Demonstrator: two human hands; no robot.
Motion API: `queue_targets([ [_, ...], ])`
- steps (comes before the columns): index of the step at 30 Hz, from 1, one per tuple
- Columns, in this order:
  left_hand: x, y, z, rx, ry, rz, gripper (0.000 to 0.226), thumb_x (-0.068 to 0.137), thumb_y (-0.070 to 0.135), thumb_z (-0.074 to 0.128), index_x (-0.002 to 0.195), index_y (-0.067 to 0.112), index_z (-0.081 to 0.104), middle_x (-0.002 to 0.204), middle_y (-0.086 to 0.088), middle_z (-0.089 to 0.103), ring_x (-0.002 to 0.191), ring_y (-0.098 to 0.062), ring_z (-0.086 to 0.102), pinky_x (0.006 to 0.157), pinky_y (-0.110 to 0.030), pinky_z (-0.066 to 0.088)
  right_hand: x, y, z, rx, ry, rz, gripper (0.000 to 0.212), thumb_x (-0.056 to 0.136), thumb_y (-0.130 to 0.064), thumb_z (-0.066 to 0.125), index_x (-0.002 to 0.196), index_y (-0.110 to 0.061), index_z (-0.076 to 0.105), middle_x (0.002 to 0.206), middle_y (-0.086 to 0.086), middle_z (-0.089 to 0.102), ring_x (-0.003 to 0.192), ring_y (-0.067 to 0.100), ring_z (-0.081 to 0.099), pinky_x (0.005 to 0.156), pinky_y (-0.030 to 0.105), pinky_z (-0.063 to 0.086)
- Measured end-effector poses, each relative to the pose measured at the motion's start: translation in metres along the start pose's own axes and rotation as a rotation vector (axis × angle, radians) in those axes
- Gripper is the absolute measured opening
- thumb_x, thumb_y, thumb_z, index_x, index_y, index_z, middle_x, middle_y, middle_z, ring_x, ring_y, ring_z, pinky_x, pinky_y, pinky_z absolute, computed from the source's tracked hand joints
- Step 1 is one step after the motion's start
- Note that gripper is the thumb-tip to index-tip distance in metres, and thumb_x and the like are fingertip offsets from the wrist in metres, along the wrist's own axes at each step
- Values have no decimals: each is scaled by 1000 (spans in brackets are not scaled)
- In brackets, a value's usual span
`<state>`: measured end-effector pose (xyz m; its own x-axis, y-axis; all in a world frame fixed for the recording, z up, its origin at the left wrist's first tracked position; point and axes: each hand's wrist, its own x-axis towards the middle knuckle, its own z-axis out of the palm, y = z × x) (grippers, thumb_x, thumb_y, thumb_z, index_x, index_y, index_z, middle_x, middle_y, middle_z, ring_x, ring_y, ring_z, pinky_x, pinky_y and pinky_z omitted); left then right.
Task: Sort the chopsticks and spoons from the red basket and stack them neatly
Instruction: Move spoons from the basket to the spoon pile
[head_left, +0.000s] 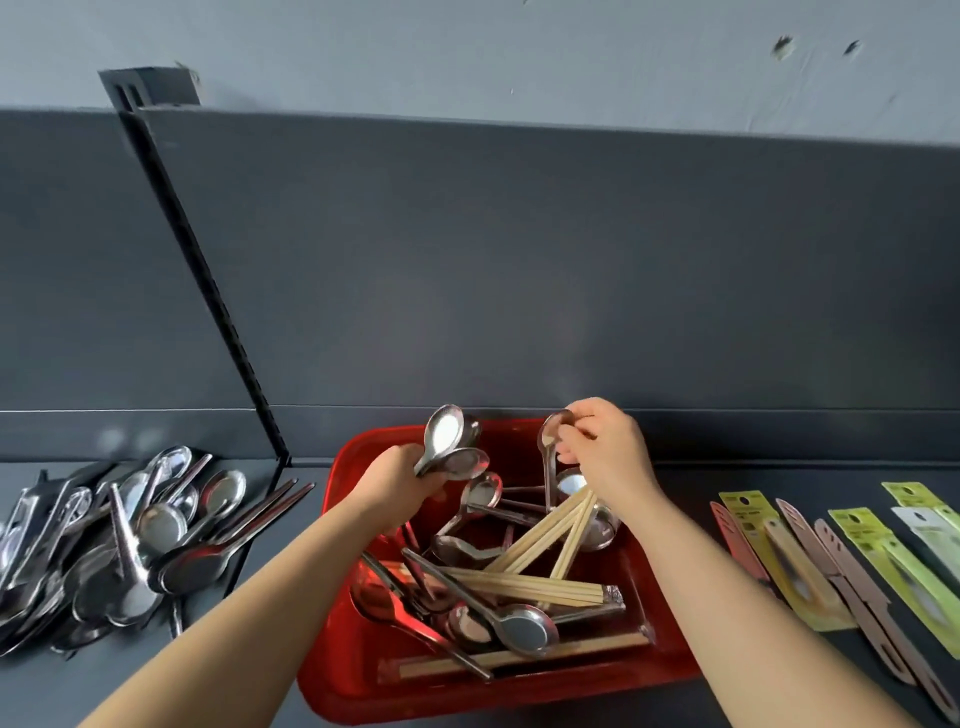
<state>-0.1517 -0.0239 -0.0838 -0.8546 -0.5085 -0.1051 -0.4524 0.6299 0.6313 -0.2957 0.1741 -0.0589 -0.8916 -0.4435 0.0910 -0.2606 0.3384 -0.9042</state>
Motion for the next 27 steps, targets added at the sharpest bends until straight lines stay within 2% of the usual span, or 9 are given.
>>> queue_targets([
  [2, -2, 6, -12, -39, 72, 55, 13, 88, 23, 66, 77, 18, 65, 62, 12, 68, 52, -8, 55, 52, -22, 40, 1, -10, 1, 111, 39, -30, 11, 90, -10, 64, 90, -19, 70, 68, -7, 72, 62, 7, 69, 57, 18, 55],
  [5, -9, 12, -31, -126, 147, 53, 22, 91, 30, 62, 70, 24, 66, 59, 18, 69, 43, -4, 49, 44, -14, 35, 6, -21, 6, 168, 112, -57, 9, 91, -17, 64, 91, -20, 72, 61, -5, 68, 52, 2, 62, 48, 11, 46],
  [9, -23, 12, -41, -157, 143, -4, 25, 93, 34, 57, 71, 23, 64, 62, 16, 71, 42, -5, 54, 49, -22, 43, 8, -14, 24, -64, -83, 84, 10, 88, -24, 62, 82, -25, 70, 57, -6, 67, 41, 2, 56, 42, 15, 41],
  [13, -38, 4, -35, -178, 73, -71, 26, 94, 28, 54, 72, 15, 60, 58, 6, 71, 50, -19, 66, 48, -18, 44, 3, 11, 54, -157, -234, 247, 9, 90, -21, 63, 88, -14, 69, 58, -1, 66, 37, 5, 53, 43, 16, 42],
  [15, -44, 1, -33, -202, 58, -99, 29, 95, 27, 54, 70, 13, 62, 56, 4, 70, 52, -21, 67, 46, -16, 44, 2, 20, 65, -227, -264, 256, 15, 90, -23, 64, 86, -10, 70, 58, 0, 66, 41, 8, 54, 47, 20, 44],
  [18, -50, -1, -31, -173, 86, -112, 31, 94, 27, 56, 67, 13, 63, 53, 7, 68, 40, -7, 58, 41, -12, 38, 2, 24, 77, -284, -269, 214, 18, 87, -25, 67, 79, -9, 71, 57, -1, 63, 45, 8, 53, 50, 22, 41],
  [22, -53, -4, -29, -147, 133, -121, 39, 93, 30, 55, 59, 14, 64, 54, 2, 69, 37, -3, 52, 40, -12, 36, 6, 14, 78, -197, -205, 125, 17, 84, -20, 69, 67, -18, 66, 55, -6, 59, 56, 14, 52, 62, 31, 46],
  [25, -52, -5, -33, -180, 207, -132, 41, 94, 30, 55, 55, 17, 60, 49, 3, 66, 36, 0, 50, 40, -11, 34, 11, -5, 70, -168, -77, -70, 21, 85, -20, 66, 66, -13, 67, 53, -4, 57, 53, 8, 49, 57, 24, 39],
  [27, -51, -6, -36, -202, 253, -141, 42, 94, 31, 56, 54, 19, 58, 43, 7, 61, 35, 0, 49, 39, -11, 34, 11, -22, 64, -148, 16, -169, 13, 87, -20, 67, 77, -17, 74, 63, -12, 64, 59, -3, 57, 53, 10, 39],
])
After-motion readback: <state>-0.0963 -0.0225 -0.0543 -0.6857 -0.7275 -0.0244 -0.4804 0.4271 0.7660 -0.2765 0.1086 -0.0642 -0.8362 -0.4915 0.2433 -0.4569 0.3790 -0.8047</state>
